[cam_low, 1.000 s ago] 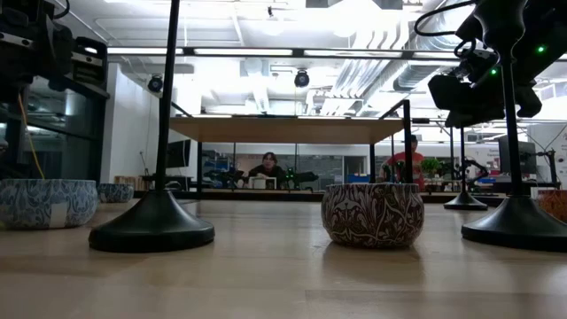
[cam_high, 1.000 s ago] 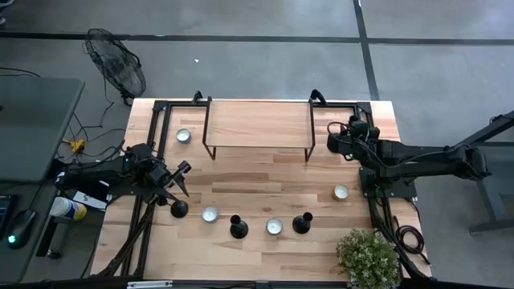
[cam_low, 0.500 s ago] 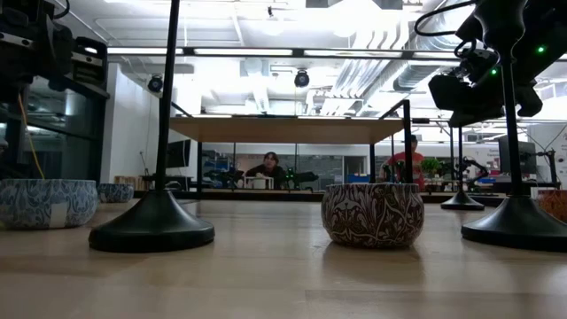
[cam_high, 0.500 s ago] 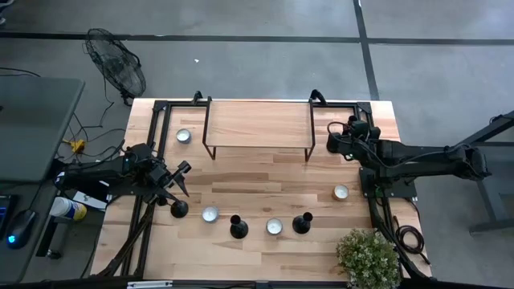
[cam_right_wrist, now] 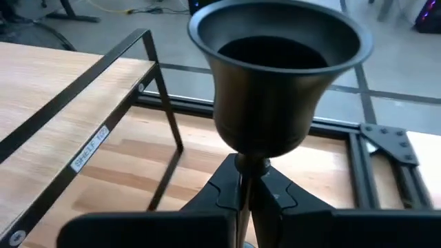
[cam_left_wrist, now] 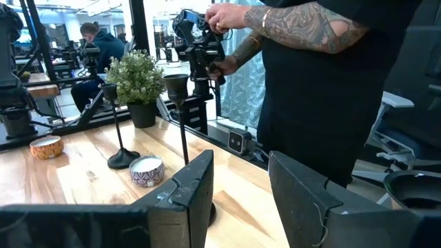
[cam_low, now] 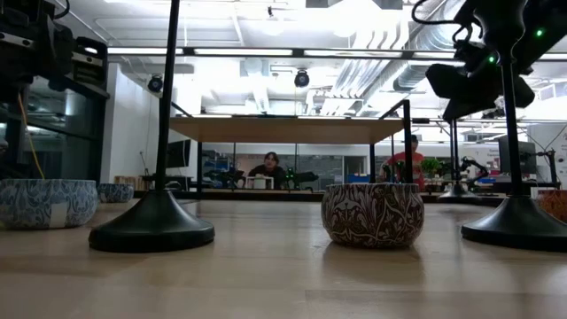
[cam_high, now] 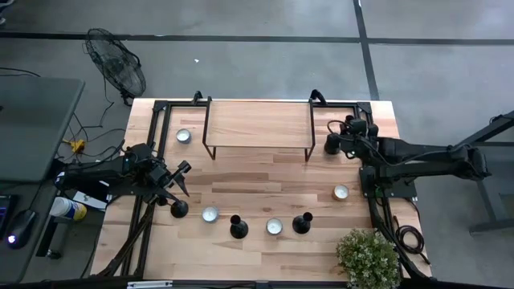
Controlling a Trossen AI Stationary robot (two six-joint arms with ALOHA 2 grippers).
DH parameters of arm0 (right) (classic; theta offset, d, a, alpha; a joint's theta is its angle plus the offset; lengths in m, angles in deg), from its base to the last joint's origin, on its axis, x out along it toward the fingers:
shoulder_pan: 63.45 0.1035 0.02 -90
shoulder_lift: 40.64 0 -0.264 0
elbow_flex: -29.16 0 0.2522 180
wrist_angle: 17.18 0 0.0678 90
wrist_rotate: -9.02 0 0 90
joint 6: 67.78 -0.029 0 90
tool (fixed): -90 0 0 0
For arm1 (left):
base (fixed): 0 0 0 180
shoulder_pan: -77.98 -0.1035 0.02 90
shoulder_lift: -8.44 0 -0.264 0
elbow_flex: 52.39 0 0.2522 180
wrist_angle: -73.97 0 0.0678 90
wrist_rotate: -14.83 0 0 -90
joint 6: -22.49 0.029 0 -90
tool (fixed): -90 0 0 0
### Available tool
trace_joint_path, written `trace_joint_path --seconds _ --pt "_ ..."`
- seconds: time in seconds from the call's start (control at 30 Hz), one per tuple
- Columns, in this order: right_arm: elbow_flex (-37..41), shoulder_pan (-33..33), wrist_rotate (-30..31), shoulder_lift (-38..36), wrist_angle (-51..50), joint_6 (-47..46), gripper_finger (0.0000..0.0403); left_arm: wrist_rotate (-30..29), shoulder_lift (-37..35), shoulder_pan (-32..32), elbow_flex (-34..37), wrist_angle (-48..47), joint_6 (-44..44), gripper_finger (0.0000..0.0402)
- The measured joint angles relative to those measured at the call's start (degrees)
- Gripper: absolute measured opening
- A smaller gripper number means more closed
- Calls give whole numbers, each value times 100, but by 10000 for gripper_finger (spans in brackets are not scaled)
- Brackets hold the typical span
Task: Pick & Place candle stick holders
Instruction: Put the black candle holder on the shelf
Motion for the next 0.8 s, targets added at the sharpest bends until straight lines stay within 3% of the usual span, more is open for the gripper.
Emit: trace_joint_path --seconds 0.47,0.8 --pt "-1797 -66 325 79 -2023 -27 2 4 0 1 0 0 -1 137" --pt "-3616 -708 -193 892 -2034 1824 2 26 0 -1 0 0 -1 137"
